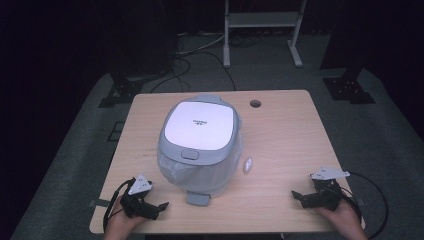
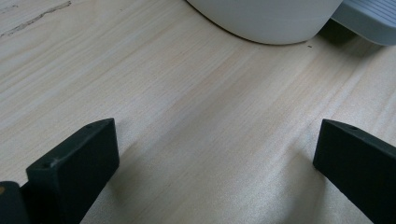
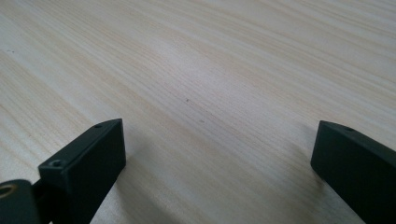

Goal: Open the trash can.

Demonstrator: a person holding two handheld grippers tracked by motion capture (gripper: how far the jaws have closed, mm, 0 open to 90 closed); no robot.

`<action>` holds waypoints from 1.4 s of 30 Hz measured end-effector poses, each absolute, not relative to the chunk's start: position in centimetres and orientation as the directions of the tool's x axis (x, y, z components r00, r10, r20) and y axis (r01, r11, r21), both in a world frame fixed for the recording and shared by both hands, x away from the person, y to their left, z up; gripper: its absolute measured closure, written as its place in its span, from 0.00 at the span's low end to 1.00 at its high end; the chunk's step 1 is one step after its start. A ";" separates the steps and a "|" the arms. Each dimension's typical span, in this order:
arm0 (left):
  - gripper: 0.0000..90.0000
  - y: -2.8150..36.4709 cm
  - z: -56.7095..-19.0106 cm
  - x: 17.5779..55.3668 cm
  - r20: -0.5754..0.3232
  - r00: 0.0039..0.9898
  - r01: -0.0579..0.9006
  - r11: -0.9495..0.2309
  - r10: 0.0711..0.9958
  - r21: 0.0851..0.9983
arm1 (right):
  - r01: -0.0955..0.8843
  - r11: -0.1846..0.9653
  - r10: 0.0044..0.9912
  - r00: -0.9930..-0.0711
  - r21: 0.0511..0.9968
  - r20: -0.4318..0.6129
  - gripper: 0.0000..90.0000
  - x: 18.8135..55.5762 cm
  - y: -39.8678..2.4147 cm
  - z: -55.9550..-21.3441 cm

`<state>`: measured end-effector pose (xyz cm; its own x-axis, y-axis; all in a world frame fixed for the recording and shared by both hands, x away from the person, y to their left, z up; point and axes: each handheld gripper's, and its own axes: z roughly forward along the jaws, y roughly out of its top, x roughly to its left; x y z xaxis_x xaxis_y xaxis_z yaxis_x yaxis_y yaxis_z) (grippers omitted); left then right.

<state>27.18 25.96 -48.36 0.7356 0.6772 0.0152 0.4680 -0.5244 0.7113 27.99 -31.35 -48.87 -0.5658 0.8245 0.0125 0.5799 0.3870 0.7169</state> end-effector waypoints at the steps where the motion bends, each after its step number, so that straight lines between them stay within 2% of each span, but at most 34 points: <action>1: 0.00 26.0 -48.4 27.2 0.015 0.736 0.468 -0.524 0.677 0.711 | 0.580 0.387 0.824 -0.566 0.717 0.012 0.02 28.0 -31.4 -48.9; 10: 0.00 26.0 -48.3 27.1 0.015 0.729 0.469 -0.516 0.684 0.717 | 0.579 0.387 0.824 -0.566 0.717 0.012 0.02 28.0 -31.4 -48.9; 12: 0.06 26.2 -48.2 27.0 0.016 0.732 0.464 -0.514 0.682 0.722 | 0.580 0.387 0.824 -0.566 0.717 0.012 0.02 28.0 -31.3 -48.9; 19: 0.16 26.5 -47.7 26.8 -0.012 0.734 0.467 -0.492 0.679 0.735 | 0.580 0.387 0.824 -0.566 0.717 0.012 0.02 28.0 -31.4 -48.9; 22: 0.24 26.6 -46.9 26.5 -0.004 0.736 0.447 -0.481 0.677 0.754 | 0.580 0.387 0.824 -0.566 0.717 0.013 0.02 28.0 -31.4 -48.9; 24: 0.25 26.6 -46.6 26.4 -0.006 0.735 0.446 -0.478 0.678 0.756 | 0.580 0.387 0.824 -0.566 0.717 0.012 0.02 28.0 -31.4 -48.9; 25: 0.32 26.6 -46.4 26.3 -0.007 0.737 0.444 -0.477 0.676 0.759 | 0.580 0.387 0.824 -0.566 0.717 0.013 0.02 28.0 -31.4 -48.9; 35: 0.56 27.0 -44.9 25.6 -0.024 0.735 0.432 -0.441 0.677 0.787 | 0.580 0.387 0.824 -0.566 0.717 0.013 0.02 28.0 -31.4 -48.9; 41: 0.74 26.9 -44.0 25.4 -0.053 0.737 0.441 -0.420 0.674 0.793 | 0.579 0.387 0.824 -0.566 0.717 0.012 0.02 28.0 -31.4 -48.9; 42: 0.74 26.9 -43.7 25.3 -0.059 0.739 0.443 -0.417 0.671 0.794 | 0.580 0.387 0.824 -0.566 0.717 0.012 0.02 28.0 -31.4 -48.9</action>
